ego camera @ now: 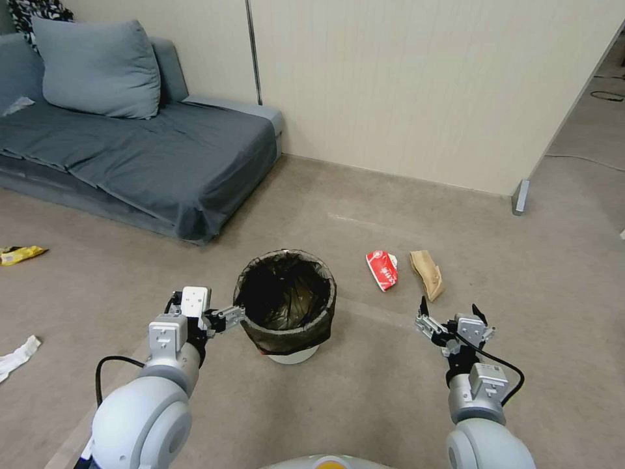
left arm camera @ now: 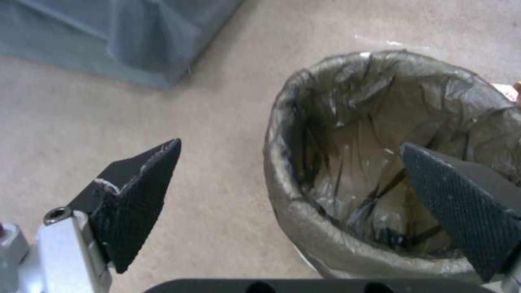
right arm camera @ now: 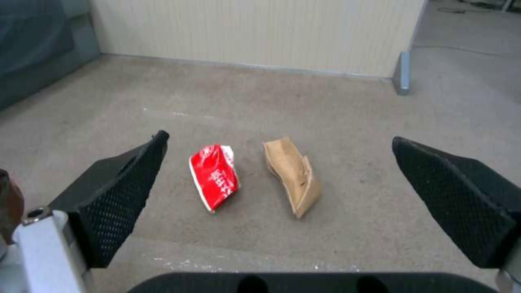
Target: Pick up the trash bin, then pick up the garbage from the floor and place it into the trash bin.
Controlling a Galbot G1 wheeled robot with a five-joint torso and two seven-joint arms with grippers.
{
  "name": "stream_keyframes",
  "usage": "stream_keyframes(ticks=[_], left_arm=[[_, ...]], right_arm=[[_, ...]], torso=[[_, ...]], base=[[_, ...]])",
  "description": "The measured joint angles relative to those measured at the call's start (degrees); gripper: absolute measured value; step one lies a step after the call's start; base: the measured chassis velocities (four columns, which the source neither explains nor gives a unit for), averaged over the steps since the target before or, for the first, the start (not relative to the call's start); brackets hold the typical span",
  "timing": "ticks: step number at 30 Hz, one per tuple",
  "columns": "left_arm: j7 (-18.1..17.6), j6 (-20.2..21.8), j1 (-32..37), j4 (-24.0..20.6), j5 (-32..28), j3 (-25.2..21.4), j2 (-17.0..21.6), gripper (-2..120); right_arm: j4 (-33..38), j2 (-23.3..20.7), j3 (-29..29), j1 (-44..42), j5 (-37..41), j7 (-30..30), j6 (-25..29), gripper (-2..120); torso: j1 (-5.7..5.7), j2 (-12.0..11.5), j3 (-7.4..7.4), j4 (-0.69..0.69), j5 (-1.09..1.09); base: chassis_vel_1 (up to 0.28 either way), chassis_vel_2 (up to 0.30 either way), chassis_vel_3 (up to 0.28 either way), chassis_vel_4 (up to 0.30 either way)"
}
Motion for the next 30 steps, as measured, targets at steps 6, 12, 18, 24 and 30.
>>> stream_keyframes(ticks=[6, 12, 18, 24, 30], left_arm=[[-1.73, 0.09, -3.62, 4.02, -3.60, 0.56, 0.69, 100], [-3.89, 0.22, -8.76, 10.22, -10.24, 1.76, 1.89, 100], [-4.54, 0.18, -11.81, 15.41, -11.83, 2.38, 1.62, 100], [-4.77, 0.13, -13.94, 19.31, -11.97, 2.86, 1.09, 100], [-5.35, 0.09, -15.72, 21.72, -13.59, 3.26, 0.79, 100]], right_arm=[[-0.44, -0.02, -0.28, 0.02, -0.09, 0.04, 0.00, 100], [-0.99, -0.05, -0.34, 0.23, -0.37, 0.18, -0.07, 100], [-1.49, -0.02, -0.34, 0.30, -0.54, 0.24, -0.11, 100], [-2.35, 0.33, -0.47, 0.55, -0.81, 0.40, -0.10, 100], [-2.98, 0.50, -0.59, 0.79, -1.08, 0.47, 0.01, 100]], torso=[[0.00, 0.00, 0.00, 0.01, -0.01], [0.00, 0.00, 0.00, -0.01, 0.00], [0.00, 0.00, 0.00, 0.00, -0.01], [0.00, 0.00, 0.00, 0.00, 0.00], [0.00, 0.00, 0.00, 0.00, 0.00]], base=[[0.000, 0.000, 0.000, 0.000], [0.000, 0.000, 0.000, 0.000], [0.000, 0.000, 0.000, 0.000], [0.000, 0.000, 0.000, 0.000], [0.000, 0.000, 0.000, 0.000]])
